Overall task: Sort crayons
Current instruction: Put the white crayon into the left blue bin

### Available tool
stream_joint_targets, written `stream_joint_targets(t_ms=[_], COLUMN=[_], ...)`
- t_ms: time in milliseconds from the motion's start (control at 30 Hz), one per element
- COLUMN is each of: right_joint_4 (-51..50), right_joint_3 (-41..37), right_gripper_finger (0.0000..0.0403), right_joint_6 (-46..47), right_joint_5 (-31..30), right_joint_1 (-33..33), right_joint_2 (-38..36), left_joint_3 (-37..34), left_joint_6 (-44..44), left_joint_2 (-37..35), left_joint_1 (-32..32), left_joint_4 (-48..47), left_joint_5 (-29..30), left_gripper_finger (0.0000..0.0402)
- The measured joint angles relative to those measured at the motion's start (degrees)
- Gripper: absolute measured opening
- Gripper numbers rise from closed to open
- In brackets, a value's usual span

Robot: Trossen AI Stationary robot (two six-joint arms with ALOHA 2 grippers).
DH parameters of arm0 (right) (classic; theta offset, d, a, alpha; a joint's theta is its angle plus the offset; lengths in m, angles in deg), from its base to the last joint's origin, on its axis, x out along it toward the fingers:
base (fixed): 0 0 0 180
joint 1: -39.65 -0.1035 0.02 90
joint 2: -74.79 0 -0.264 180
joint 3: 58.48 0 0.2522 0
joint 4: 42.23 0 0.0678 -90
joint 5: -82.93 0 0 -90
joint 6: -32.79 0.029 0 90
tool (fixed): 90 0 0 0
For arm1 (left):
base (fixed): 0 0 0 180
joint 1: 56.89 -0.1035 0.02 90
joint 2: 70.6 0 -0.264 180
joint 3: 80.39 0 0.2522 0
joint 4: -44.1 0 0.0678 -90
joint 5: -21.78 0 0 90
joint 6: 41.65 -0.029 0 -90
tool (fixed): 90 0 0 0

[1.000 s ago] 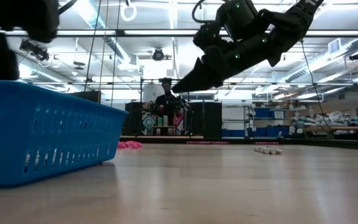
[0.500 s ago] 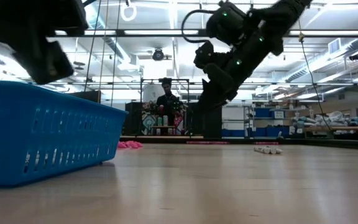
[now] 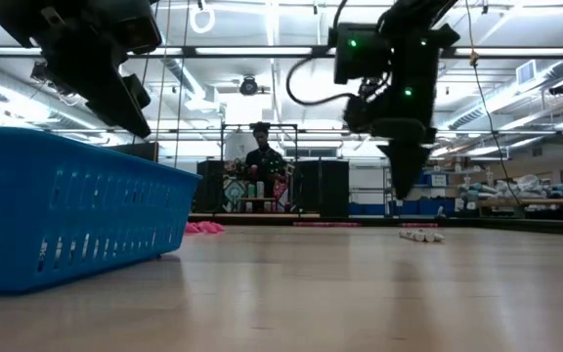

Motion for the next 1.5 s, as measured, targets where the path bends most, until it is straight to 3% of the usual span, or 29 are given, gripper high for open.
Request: stream_joint_targets(t_ms=[367,767,1167,1500], right_joint_4=[-0.7,7.2,6.3,0.0], right_joint_3=[-5.2,-9.7,-11.0,-7.4], right_gripper_finger=[0.0158,0.0158,0.0158,0.0158], right_joint_6=[10.2,15.1,13.5,13.2], right_joint_5=[3.7,4.3,4.7,5.4], right_joint_1=[-0.8,-2.2,-2.1,-2.9], right_joint_2=[0.1,0.1,0.2,0.3], left_joint_3=[0.0,0.0,0.0,0.0], left_joint_6=[-3.5,-3.4,-3.4,-3.3], left_joint_2=[0.0,0.0,0.0,0.0], left_joint_1=[0.0,0.0,0.0,0.0], left_joint_4=[2.1,2.1,2.1,2.5], left_joint_5=[1.1,1.1,1.1,1.1], left_gripper_finger=[0.0128,0.0128,0.0128,0.0128])
